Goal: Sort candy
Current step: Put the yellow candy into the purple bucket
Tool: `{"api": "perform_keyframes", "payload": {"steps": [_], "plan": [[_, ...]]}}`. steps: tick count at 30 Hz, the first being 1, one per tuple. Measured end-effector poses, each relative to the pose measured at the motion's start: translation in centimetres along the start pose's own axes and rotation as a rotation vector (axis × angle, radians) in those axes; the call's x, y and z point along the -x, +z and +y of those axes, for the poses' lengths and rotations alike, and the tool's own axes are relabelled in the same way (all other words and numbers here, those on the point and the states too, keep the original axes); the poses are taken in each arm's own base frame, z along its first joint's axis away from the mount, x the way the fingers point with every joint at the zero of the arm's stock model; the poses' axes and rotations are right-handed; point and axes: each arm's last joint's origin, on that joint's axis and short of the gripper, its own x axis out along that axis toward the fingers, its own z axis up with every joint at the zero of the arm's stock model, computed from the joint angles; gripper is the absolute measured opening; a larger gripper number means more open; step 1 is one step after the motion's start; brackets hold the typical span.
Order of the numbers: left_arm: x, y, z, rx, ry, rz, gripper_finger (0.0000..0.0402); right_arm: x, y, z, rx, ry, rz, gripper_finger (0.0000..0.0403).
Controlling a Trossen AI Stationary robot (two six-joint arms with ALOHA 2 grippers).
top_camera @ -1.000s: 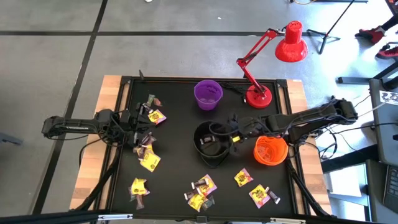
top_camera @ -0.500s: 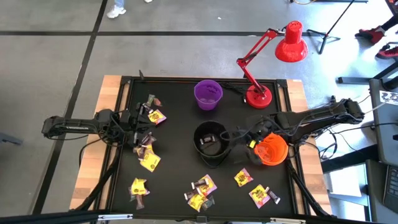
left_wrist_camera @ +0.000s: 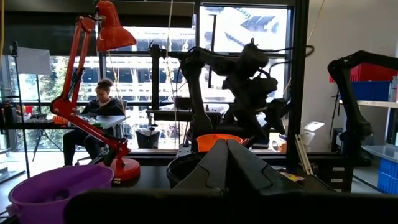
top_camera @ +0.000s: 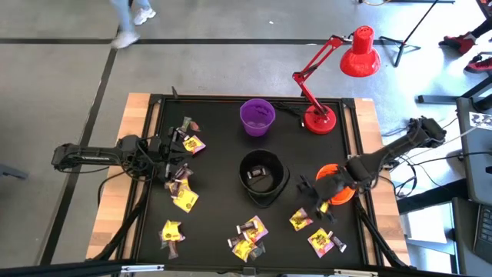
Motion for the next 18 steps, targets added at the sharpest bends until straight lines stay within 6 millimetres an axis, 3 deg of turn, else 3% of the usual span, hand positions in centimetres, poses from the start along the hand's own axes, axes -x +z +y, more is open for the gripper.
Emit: {"api": "perform_keyframes", "payload": {"steps": [8, 13, 18], "plan": [[0.0, 0.0, 0.0, 0.000, 0.000, 0.000, 0.0000, -0.9, -1.7, 3.6, 0.198, -0.045, 0.151, 0.0298], [0.0, 0.0, 0.0, 0.000, 0.000, 0.000, 0.0000, -1.7, -2.5, 4.3, 0.256, -0.044, 0.233, 0.0298], [0.0, 0.0, 0.0, 0.000, 0.000, 0.000, 0.0000, -2.1, -2.6, 4.3, 0.208, -0.051, 0.241, 0.0298]]}}
